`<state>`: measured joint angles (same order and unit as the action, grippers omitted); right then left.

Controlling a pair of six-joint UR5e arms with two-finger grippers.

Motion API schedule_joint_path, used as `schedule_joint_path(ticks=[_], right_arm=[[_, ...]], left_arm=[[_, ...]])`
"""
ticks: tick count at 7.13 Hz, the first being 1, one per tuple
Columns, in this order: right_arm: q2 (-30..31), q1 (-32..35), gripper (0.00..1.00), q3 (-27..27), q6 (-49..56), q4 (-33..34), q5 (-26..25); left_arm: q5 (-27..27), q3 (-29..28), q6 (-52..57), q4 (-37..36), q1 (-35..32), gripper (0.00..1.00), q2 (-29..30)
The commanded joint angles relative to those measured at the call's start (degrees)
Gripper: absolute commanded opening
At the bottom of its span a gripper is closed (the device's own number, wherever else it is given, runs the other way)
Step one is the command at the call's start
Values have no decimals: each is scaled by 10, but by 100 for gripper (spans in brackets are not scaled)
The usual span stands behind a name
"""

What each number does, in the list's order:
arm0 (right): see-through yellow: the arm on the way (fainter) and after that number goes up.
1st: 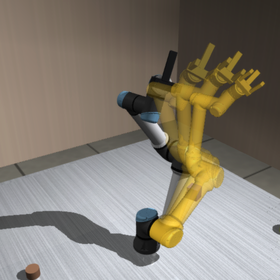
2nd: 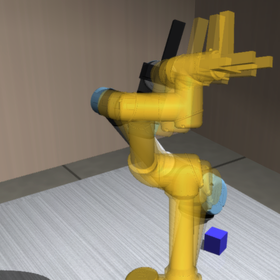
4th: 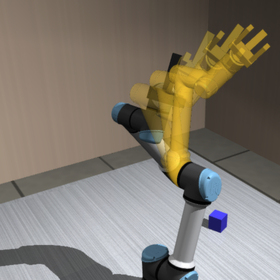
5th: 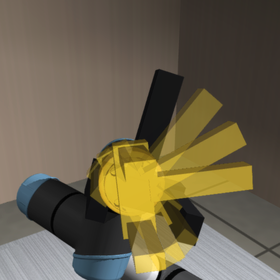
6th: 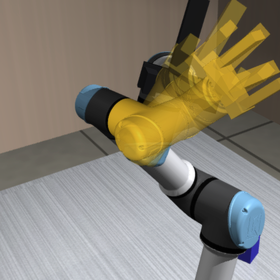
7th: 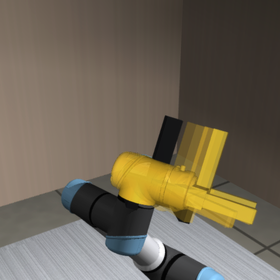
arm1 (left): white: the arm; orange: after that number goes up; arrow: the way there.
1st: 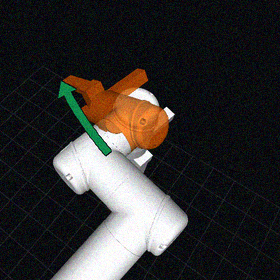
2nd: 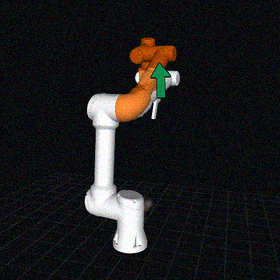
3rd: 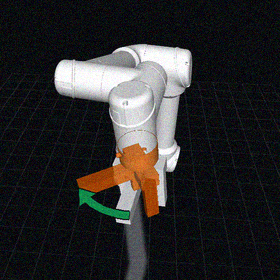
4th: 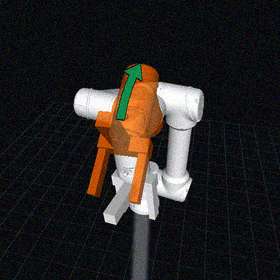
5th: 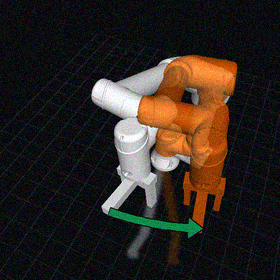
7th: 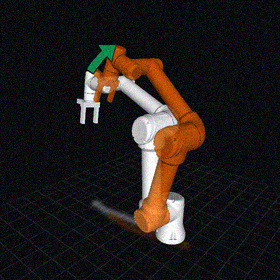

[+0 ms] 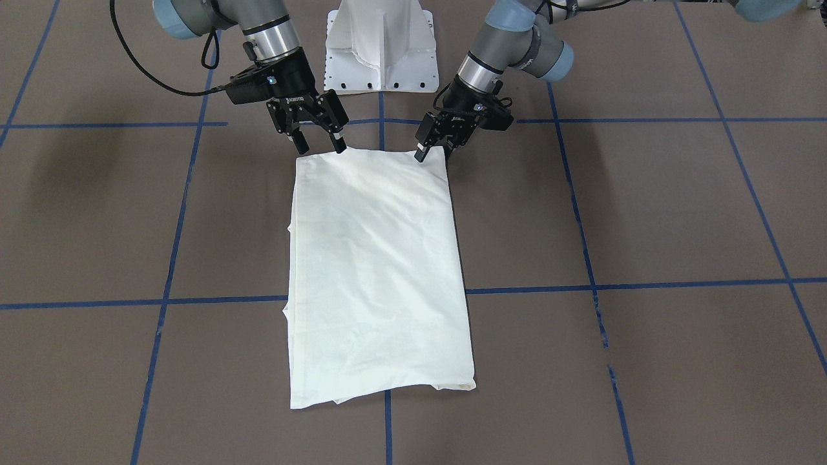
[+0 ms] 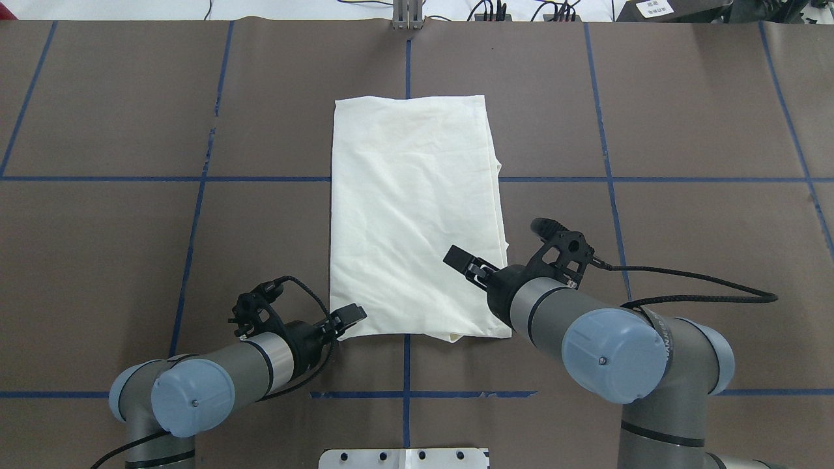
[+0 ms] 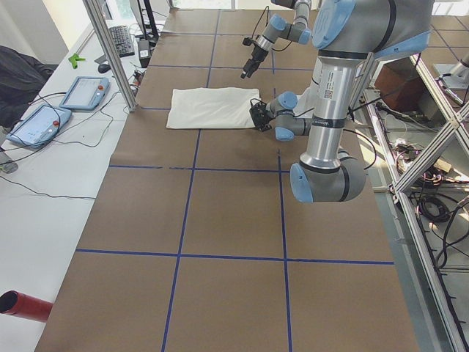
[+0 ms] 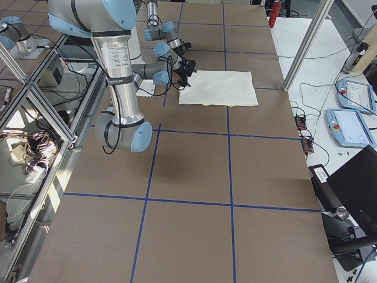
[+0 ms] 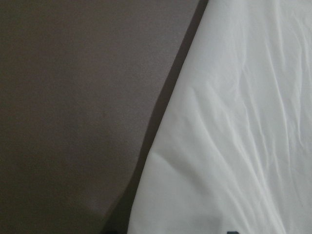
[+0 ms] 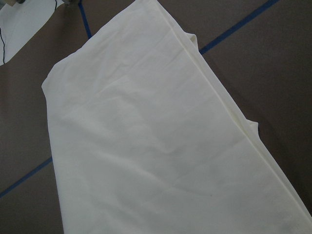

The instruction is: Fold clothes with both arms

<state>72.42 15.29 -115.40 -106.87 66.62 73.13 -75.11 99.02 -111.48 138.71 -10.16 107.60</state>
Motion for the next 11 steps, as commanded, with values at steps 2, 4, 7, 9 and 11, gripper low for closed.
schedule_joint_path(ticks=[2,4,7,9,11], right_arm=[[0,0,100,0,0,0,-1],[-1,-1,100,0,0,0,-1],[-1,-1,100,0,0,0,-1],[0,-1,100,0,-1,0,-1],[0,-1,100,1,-2,0,-1]], left_arm=[[0,9,-1,1,0,47,-1],[1,10,0,1,-1,47,-4],[0,11,5,1,-1,52,-5],[0,10,6,1,-1,53,-6],[0,10,6,1,-3,46,-6]])
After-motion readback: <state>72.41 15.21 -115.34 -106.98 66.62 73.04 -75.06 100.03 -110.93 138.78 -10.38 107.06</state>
